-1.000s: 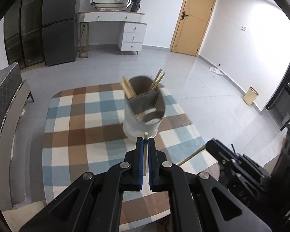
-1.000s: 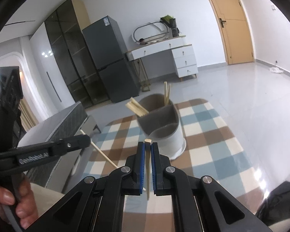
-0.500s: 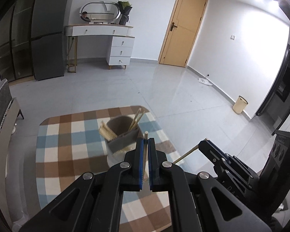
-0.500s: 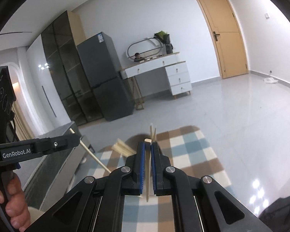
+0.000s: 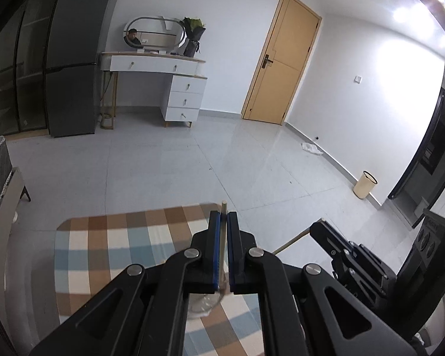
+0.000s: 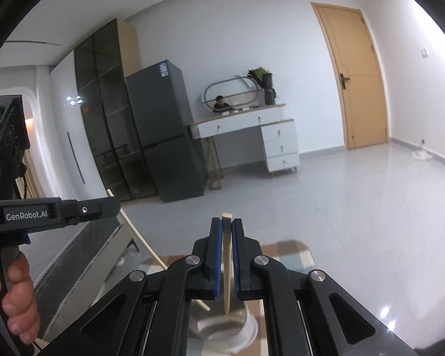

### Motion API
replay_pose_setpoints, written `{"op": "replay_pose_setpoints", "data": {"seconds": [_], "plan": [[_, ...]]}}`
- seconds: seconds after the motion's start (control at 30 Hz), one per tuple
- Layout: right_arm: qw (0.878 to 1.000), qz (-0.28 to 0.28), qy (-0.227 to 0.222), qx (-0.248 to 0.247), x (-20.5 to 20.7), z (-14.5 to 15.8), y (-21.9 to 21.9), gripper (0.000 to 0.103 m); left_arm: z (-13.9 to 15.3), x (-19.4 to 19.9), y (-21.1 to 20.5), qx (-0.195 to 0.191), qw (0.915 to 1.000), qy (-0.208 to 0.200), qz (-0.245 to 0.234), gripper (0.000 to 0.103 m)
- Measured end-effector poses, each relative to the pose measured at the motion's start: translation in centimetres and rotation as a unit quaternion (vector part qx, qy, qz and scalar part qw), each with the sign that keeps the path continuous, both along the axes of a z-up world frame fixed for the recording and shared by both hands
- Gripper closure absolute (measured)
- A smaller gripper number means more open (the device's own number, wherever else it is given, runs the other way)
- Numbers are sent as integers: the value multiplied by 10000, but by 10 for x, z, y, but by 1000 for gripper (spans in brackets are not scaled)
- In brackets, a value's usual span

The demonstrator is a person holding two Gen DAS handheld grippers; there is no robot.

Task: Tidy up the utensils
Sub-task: 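Carry both held chopsticks up over the white holder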

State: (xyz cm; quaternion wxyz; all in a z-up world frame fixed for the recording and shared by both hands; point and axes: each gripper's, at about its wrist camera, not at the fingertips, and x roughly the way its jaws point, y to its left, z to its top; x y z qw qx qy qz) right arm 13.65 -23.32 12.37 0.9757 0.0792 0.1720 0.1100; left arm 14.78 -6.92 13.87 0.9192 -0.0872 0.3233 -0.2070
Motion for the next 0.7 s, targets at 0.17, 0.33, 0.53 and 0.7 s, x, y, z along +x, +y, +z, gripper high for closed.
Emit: {"op": "replay_pose_setpoints", "data": {"seconds": [0.17, 0.33, 0.53, 0.7], "plan": [[9998, 135, -68, -87, 25, 5, 11, 97, -8, 21, 9, -17, 9999, 10, 141, 103], [9994, 285, -18, -197, 47, -1, 22, 97, -29, 35, 15, -55, 9995, 143, 282, 103], [9957, 621, 42, -682, 64, -18, 44, 97, -52, 48, 25, -205, 9978, 462, 420, 103], [9897, 842, 171, -1142, 68, -33, 60, 97, -55, 50, 27, -257, 9976, 443, 456, 103]]}}
